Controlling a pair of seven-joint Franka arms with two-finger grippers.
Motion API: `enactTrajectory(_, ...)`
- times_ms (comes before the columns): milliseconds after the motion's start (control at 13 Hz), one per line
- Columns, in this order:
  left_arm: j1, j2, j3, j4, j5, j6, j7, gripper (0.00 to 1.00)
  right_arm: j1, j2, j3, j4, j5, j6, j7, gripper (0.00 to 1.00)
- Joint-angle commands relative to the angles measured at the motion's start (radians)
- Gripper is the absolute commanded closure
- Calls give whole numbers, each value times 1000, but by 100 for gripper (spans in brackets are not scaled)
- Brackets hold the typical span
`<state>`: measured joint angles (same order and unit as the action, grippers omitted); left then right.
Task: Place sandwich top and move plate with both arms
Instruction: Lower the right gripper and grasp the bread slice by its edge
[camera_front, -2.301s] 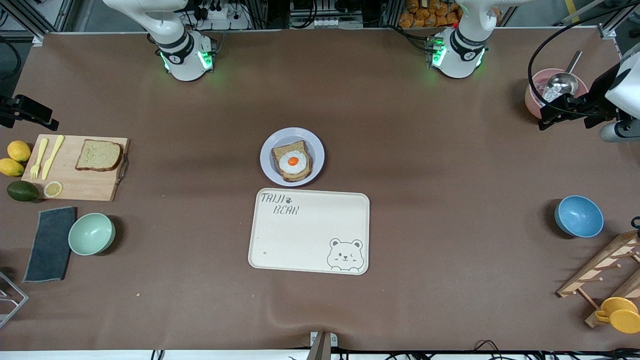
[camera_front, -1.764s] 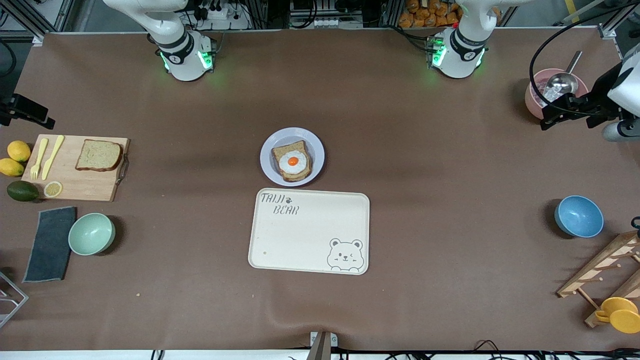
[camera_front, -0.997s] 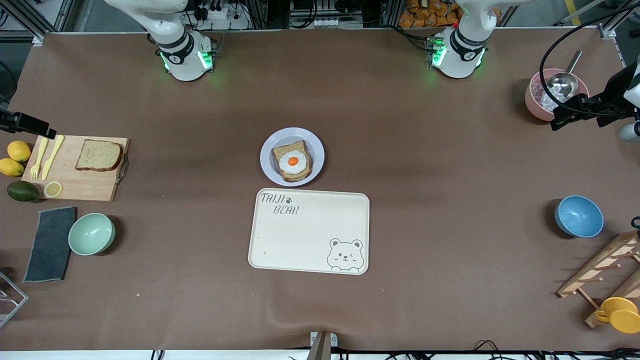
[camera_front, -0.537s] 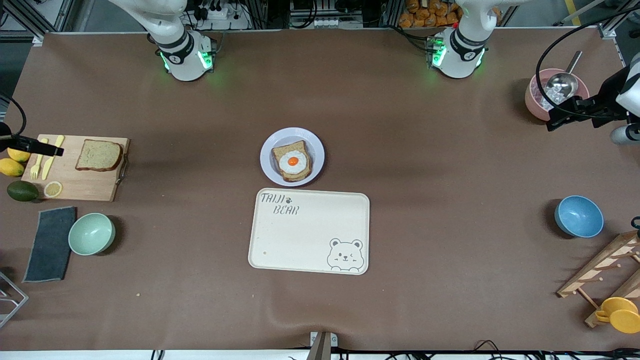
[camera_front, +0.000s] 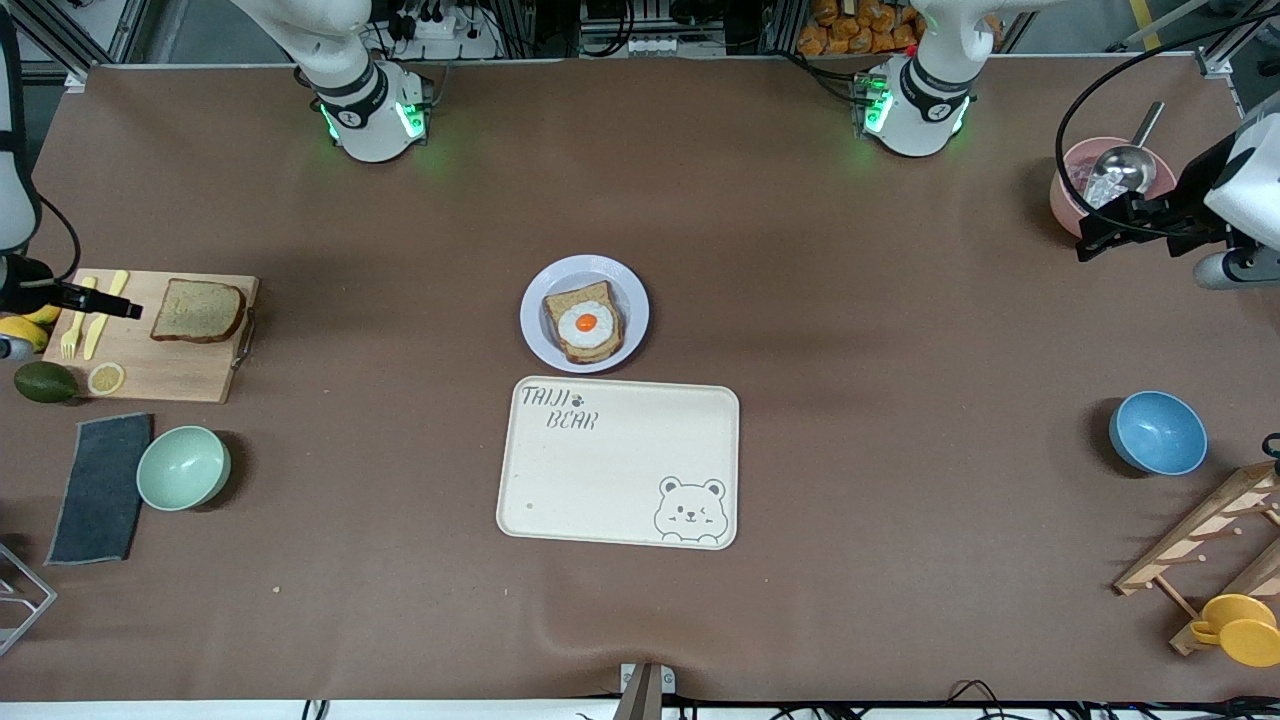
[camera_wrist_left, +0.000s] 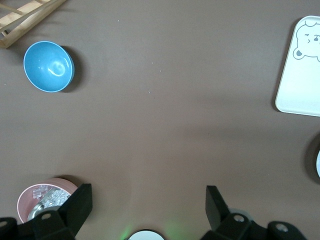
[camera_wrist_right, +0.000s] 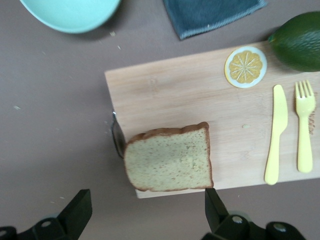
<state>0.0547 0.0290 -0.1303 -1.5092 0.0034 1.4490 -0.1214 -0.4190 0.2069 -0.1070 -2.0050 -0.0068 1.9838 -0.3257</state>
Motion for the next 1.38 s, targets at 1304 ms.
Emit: enactTrajectory(1304, 10, -17, -5, -11, -6, 2, 16, 0, -161, 232, 18, -9, 18, 138, -349, 0)
